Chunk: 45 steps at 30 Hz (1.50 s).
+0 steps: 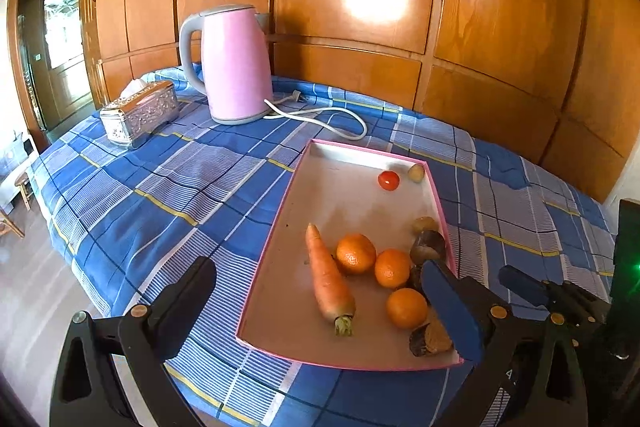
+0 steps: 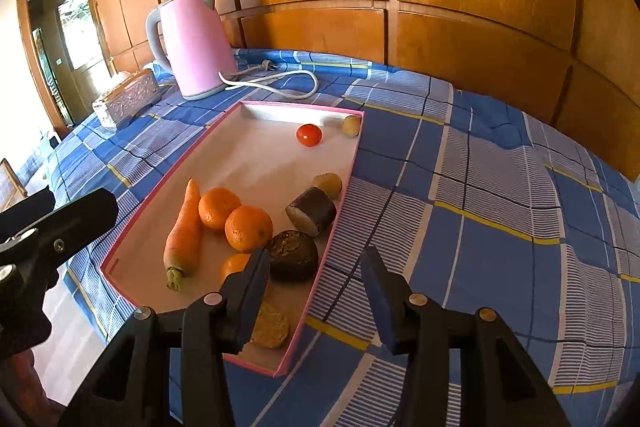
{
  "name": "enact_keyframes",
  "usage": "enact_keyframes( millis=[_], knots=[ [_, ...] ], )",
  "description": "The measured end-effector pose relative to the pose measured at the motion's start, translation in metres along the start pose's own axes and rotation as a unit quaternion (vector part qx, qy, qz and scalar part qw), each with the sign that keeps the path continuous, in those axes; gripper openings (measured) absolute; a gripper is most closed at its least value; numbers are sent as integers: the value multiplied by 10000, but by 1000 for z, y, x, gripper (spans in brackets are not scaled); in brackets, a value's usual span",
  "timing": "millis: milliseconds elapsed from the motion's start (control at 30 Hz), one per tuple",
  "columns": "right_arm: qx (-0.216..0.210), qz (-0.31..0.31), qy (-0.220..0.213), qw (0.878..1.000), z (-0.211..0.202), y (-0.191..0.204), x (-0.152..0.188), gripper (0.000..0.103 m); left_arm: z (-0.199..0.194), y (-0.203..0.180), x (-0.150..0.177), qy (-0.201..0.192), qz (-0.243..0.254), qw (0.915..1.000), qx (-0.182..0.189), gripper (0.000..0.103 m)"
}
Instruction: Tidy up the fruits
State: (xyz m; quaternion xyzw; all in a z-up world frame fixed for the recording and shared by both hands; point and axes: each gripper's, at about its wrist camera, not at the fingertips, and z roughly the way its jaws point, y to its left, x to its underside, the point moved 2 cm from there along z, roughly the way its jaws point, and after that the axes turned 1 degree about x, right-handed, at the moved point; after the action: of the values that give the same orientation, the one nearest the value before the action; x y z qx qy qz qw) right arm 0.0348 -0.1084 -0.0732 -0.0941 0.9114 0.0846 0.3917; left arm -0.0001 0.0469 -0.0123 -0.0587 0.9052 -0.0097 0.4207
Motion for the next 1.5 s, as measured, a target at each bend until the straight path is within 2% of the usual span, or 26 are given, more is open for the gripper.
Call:
enact_keyframes(
  millis=[1500],
  knots=[
    [-37,-32,26,10000,3,3,2,48,-2,-5,0,-33,2,10000,27,103]
  ],
)
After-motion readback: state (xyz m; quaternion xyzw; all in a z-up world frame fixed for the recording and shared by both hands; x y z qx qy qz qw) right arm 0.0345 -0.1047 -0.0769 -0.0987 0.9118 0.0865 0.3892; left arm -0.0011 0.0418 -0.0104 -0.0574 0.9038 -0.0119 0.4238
